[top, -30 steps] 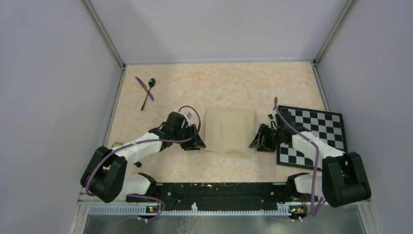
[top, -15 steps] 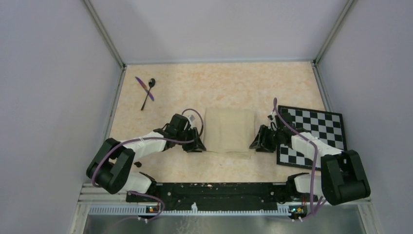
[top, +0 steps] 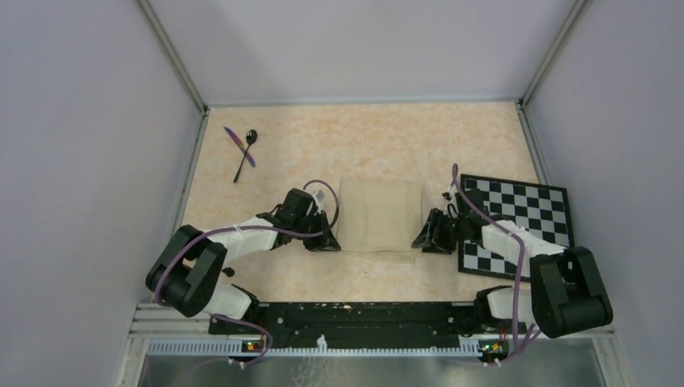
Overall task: Fold the napkin into a case and place the utensils inside
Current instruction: Smooth out the square-folded napkin at the center of the board.
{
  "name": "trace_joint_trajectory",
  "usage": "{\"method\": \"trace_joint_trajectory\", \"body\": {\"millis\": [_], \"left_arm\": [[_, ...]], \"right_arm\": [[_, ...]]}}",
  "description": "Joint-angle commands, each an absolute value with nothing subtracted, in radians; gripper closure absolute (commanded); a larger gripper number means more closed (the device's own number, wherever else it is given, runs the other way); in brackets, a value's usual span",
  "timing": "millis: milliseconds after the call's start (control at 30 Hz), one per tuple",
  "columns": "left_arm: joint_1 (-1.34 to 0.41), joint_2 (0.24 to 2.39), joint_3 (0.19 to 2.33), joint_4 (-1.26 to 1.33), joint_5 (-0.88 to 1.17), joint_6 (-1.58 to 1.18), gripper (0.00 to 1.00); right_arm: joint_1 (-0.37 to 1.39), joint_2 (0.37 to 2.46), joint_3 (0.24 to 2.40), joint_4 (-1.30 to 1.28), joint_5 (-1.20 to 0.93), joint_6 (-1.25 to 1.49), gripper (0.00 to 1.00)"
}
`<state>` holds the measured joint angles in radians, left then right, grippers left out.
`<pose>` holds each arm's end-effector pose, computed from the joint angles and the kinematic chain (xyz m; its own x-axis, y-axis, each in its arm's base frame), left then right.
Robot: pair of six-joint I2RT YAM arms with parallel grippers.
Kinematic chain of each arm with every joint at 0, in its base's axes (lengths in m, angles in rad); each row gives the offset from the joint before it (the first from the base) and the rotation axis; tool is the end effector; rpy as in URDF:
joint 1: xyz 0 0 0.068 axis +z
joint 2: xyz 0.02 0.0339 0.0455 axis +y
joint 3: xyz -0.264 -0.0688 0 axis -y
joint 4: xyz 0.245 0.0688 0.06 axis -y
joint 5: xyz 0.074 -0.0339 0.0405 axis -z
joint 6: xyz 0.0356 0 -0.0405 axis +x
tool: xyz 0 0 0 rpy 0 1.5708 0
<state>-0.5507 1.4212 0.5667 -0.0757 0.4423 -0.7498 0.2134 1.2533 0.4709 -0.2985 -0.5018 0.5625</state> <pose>0.2053 -0.1439 0.1440 -0.9708 -0.1266 -0.2035 0.0400 0.7516 -0.6584 0.1949 0.0598 0.1413 -0.9465 0.2733 -0.1717 0.1157 0.7839 0.6100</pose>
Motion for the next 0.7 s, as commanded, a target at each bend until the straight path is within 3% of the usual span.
{"method": "trace_joint_trajectory", "body": {"millis": [0, 367, 567, 667], "left_arm": [[-0.554, 1.396, 0.564, -0.056, 0.412, -0.730, 0.85], [-0.555, 1.404, 0.548, -0.032, 0.431, -0.741, 0.88], [-0.554, 1.378, 0.556, -0.051, 0.430, -0.742, 0.88], [-0.555, 1.356, 0.567, -0.069, 0.425, -0.741, 0.89]], "right_arm": [[0.207, 1.269, 0.451, -0.275, -0.521, 0.561, 0.56], [0.208, 1.274, 0.428, -0.258, -0.540, 0.563, 0.65], [0.207, 1.247, 0.453, -0.290, -0.531, 0.563, 0.94], [0.207, 1.209, 0.472, -0.330, -0.523, 0.556, 0.99]]}}
